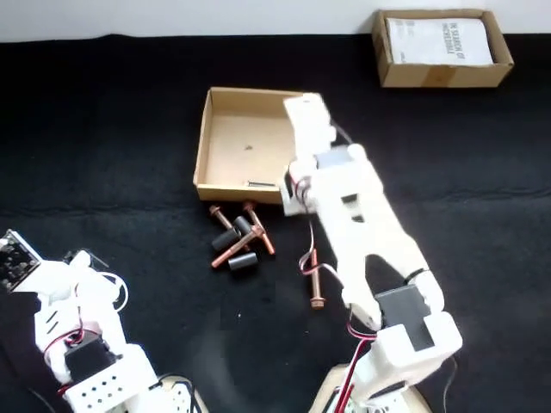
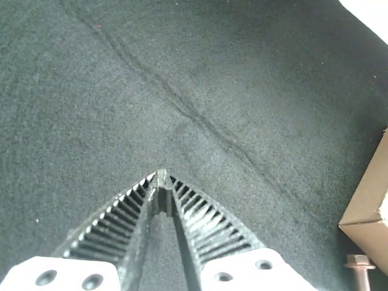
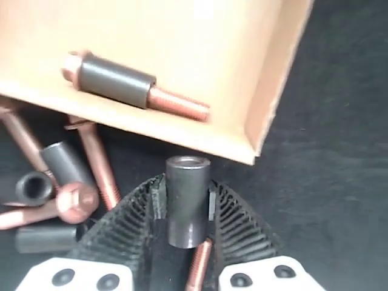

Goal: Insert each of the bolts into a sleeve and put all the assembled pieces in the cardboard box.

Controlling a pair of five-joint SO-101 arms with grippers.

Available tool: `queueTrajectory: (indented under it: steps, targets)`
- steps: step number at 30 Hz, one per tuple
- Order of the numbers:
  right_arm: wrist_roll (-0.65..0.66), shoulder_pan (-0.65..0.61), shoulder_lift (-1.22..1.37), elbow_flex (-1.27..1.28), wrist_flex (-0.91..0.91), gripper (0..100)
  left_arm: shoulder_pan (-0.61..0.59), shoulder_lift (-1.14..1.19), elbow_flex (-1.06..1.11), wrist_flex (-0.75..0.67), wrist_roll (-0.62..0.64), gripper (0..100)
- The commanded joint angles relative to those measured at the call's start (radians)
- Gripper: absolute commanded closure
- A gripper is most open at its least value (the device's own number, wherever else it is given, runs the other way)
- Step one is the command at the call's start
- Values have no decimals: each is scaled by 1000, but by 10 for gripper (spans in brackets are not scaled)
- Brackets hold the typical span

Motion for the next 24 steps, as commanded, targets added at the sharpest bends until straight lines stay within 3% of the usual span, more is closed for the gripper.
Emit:
queueTrajectory:
  steps: [1,9,13,16,21,24]
  targets:
    - [11,16,-162,-177,120,991,13,-7,16,2,6,990]
    - [11,21,-542,-185,331,991,13,-5,16,6,-107,990]
    - [11,97,-765,-99,387,991,13,-5,16,9,-219,990]
    - [11,203,-969,12,387,991,13,-5,16,63,-384,991]
    - [15,420,-1333,271,383,991,13,-7,15,100,-477,990]
    - [20,587,-1567,443,378,991,65,-5,10,110,-598,990]
